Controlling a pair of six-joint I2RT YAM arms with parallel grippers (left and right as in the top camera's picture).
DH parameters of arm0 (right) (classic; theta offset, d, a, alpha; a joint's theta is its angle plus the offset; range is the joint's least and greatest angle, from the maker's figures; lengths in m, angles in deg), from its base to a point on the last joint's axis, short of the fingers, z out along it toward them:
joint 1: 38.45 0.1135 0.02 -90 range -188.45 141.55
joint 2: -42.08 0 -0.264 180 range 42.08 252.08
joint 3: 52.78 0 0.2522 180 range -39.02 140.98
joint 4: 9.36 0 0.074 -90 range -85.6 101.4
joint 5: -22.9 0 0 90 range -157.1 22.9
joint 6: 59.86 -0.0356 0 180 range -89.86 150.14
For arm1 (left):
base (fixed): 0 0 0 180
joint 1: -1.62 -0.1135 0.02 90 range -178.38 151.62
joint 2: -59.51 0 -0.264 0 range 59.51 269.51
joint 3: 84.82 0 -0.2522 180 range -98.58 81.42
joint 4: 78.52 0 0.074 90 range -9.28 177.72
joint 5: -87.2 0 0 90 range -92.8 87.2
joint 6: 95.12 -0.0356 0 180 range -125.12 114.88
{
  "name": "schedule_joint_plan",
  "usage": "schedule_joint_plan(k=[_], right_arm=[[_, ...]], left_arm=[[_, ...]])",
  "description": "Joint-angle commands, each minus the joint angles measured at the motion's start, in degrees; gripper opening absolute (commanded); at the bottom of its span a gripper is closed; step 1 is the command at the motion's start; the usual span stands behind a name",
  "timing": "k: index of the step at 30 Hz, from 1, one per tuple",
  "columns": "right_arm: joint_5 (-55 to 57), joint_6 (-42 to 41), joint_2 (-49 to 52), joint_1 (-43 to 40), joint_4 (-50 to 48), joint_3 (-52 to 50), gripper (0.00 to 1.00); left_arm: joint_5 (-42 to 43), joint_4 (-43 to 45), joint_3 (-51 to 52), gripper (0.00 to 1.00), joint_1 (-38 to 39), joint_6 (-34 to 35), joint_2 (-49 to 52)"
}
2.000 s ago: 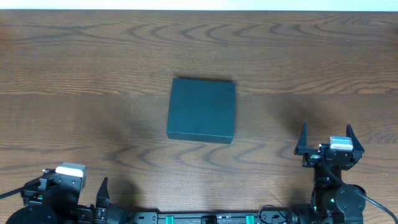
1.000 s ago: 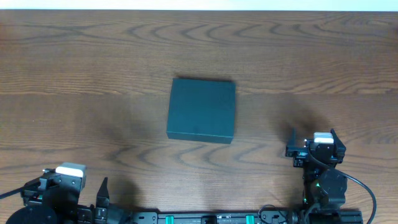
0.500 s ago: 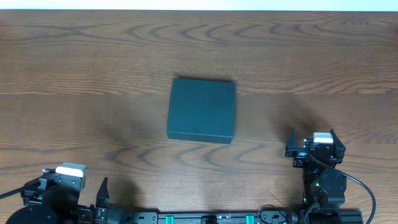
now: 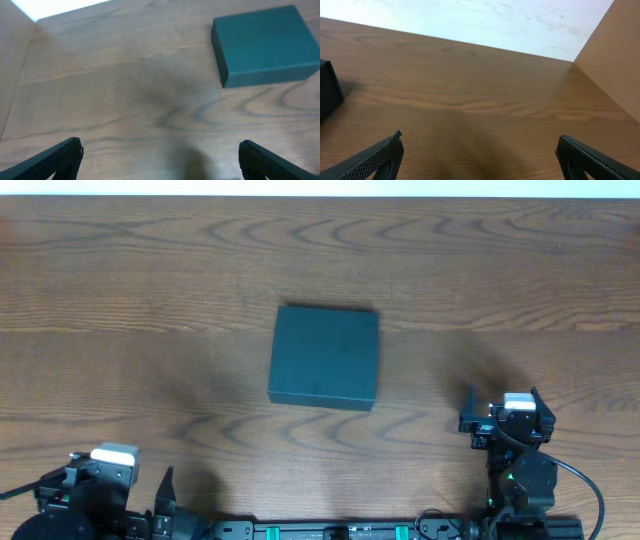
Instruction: Pack container
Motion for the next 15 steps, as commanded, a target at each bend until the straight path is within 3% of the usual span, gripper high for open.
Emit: schedule_joint_plan(k=[1, 7, 15], right_arm=[[-0.2, 0.4, -0.5, -0.5, -0.1, -0.3, 0.99], [-0.2, 0.4, -0.5, -0.5, -0.1, -0.3, 0.99], [-0.2, 0.4, -0.5, -0.5, -0.1, -0.3, 0.99]], left_arm=[[-0.9, 1.3, 0.7, 0.99, -2.1, -0.5, -1.6], [3.6, 20.9, 9.0, 0.99, -13.5, 0.2, -7.5], [10.6, 43.8, 35.5, 0.98, -22.4, 2.1, -20.2]])
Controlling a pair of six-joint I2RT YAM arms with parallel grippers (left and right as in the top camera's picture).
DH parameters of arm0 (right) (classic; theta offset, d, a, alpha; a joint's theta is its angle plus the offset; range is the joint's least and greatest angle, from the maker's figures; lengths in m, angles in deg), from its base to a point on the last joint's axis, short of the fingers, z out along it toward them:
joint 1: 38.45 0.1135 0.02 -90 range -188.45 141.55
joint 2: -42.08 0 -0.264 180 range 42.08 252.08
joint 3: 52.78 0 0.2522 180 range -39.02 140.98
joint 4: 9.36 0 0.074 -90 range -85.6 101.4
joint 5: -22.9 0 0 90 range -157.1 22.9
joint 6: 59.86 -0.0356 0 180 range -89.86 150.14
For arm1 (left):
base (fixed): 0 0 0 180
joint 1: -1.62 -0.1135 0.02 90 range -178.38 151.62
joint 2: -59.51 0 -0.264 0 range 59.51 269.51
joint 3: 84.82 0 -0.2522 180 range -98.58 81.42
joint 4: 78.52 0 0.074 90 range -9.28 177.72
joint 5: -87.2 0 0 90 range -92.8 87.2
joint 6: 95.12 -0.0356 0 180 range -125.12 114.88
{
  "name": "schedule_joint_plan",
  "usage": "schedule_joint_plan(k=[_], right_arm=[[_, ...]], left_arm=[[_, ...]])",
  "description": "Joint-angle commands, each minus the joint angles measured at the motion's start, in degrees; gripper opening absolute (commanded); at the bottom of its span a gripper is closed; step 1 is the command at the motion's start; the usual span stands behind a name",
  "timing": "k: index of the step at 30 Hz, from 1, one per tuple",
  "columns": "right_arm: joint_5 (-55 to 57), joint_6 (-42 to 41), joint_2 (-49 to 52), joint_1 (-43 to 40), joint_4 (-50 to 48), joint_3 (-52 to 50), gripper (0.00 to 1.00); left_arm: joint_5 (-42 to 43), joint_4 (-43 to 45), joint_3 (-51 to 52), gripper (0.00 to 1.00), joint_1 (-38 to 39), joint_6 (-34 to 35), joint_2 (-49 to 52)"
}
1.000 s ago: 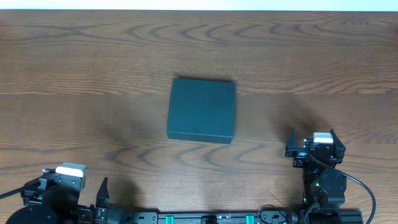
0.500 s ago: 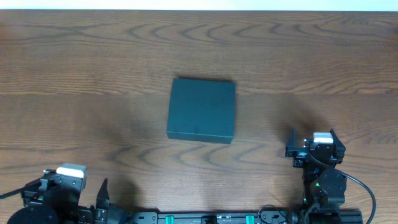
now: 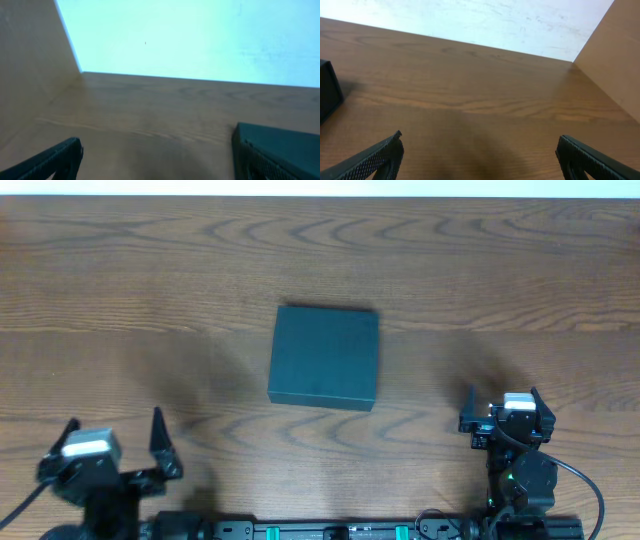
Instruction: Pack container
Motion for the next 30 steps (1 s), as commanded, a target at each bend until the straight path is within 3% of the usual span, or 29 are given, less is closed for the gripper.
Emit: schedule_joint_plan(k=[1, 5, 9, 30], right_arm=[[-0.2, 0.4, -0.5, -0.5, 0.0, -0.2, 0.99], [-0.2, 0.4, -0.5, -0.5, 0.0, -0.2, 0.99], [-0.2, 0.4, -0.5, -0.5, 0.0, -0.2, 0.99], [-0.2, 0.4, -0.5, -0.5, 0.0, -0.2, 0.99]], left_arm=[[3.4, 5.6, 11.1, 0.98, -1.6, 3.1, -4.8], [3.4, 15.1, 24.0, 0.98, -1.6, 7.8, -9.3], [3.4, 18.8, 32.1, 0.98, -1.6, 8.4, -10.8], [3.1, 22.3, 42.9, 0.99, -1.6, 8.4, -11.8]])
